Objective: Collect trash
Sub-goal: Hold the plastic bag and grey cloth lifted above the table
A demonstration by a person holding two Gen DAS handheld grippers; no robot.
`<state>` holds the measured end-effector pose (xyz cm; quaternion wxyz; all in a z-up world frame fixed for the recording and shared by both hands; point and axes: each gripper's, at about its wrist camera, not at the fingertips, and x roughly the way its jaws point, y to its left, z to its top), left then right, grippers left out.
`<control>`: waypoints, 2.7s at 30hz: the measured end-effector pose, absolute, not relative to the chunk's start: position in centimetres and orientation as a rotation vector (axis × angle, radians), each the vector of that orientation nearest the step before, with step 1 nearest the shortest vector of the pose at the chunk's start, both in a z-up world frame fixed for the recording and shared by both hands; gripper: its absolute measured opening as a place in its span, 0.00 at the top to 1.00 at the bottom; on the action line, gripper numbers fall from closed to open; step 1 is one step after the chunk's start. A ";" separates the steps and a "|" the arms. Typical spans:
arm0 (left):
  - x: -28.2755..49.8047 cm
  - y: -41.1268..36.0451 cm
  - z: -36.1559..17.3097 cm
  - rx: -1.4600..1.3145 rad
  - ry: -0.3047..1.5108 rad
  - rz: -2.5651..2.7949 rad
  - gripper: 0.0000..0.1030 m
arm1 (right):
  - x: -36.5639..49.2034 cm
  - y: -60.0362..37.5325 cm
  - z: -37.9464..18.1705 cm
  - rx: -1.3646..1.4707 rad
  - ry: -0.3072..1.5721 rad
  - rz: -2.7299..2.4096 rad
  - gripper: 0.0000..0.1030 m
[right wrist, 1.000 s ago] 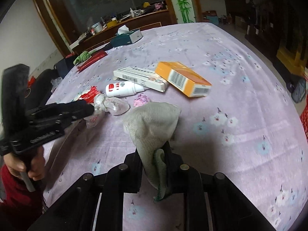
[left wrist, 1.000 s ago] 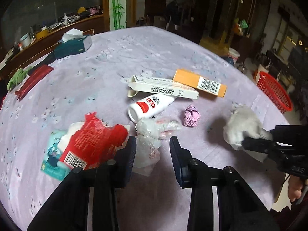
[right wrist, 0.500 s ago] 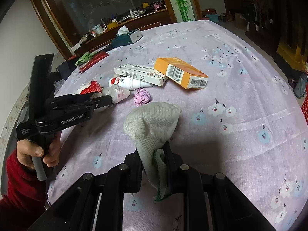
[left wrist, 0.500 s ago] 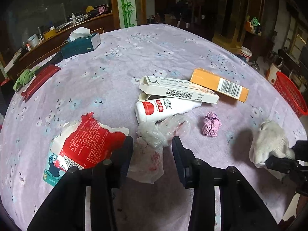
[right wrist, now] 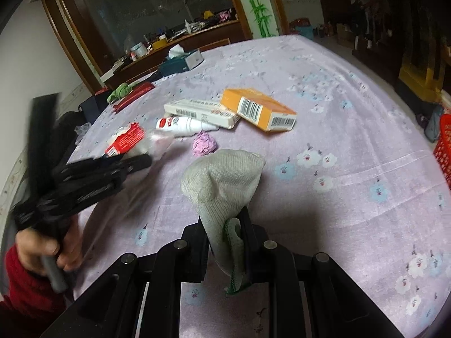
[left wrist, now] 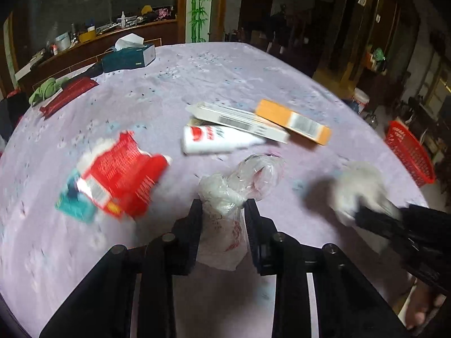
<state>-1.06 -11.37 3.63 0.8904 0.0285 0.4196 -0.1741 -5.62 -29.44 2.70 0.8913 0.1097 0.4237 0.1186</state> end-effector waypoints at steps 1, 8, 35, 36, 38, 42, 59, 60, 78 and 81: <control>-1.7 -11.7 3.7 0.054 0.860 -0.358 0.72 | -5.7 -29.5 2.7 0.223 0.869 0.234 0.80; -5.0 -13.4 4.0 0.034 0.752 -0.283 0.72 | -5.9 -28.9 2.5 0.191 0.844 0.197 0.80; -6.1 -12.7 3.4 0.015 0.703 -0.211 0.72 | -6.5 -27.3 2.3 0.139 0.788 0.154 0.80; -6.2 -12.7 3.4 0.015 0.699 -0.210 0.72 | -6.6 -27.3 2.4 0.140 0.787 0.153 0.80; -6.3 -12.6 3.4 0.011 0.705 -0.213 0.72 | -6.8 -27.3 2.6 0.142 0.785 0.151 0.80; -6.6 -12.5 3.7 0.000 0.706 -0.215 0.72 | -7.2 -27.4 3.2 0.142 0.776 0.146 0.80; -7.2 -12.8 4.6 0.021 0.679 -0.228 0.72 | -8.3 -27.8 4.4 0.149 0.758 0.142 0.80; -7.2 -12.9 4.6 0.022 0.679 -0.227 0.72 | -8.4 -27.9 4.4 0.151 0.757 0.142 0.80; -7.5 -13.5 4.8 0.050 0.683 -0.229 0.72 | -8.9 -28.6 4.7 0.176 0.760 0.158 0.80; -7.5 -13.8 4.7 0.054 0.684 -0.229 0.72 | -9.0 -28.7 4.7 0.180 0.760 0.156 0.80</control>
